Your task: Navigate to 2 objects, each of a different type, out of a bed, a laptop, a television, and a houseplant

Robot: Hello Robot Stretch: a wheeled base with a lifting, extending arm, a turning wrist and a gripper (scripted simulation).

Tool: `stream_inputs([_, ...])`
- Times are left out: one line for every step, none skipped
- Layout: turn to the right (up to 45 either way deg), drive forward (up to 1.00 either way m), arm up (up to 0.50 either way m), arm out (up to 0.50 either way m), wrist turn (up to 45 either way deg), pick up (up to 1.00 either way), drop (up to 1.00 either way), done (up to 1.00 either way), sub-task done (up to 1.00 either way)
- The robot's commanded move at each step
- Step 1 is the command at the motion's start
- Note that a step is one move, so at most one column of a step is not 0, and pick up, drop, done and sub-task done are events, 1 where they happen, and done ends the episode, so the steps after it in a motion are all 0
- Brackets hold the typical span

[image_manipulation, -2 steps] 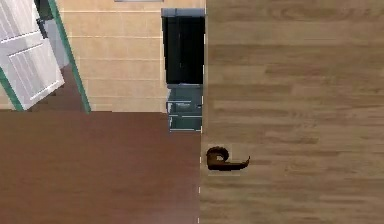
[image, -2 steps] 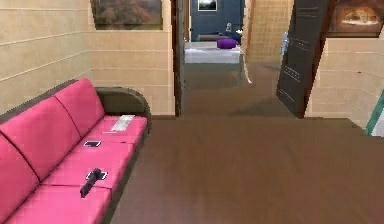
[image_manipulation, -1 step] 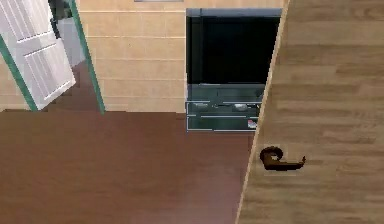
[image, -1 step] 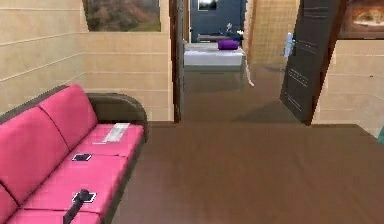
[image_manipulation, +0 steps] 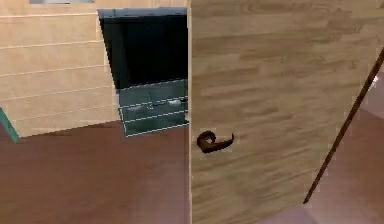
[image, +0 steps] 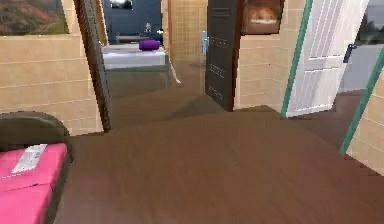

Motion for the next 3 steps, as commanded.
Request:
stream_inputs([0.0, 0.15, 0.0, 0.0, 0.0, 0.0, 0.0, 0.0, 0.0])
stream_inputs([45.0, 0.0, 0.0, 0.0, 0.0, 0.0, 0.0, 0.0, 0.0])
stream_inputs([15.0, 0.0, 0.0, 0.0, 0.0, 0.0, 0.0, 0.0, 0.0])
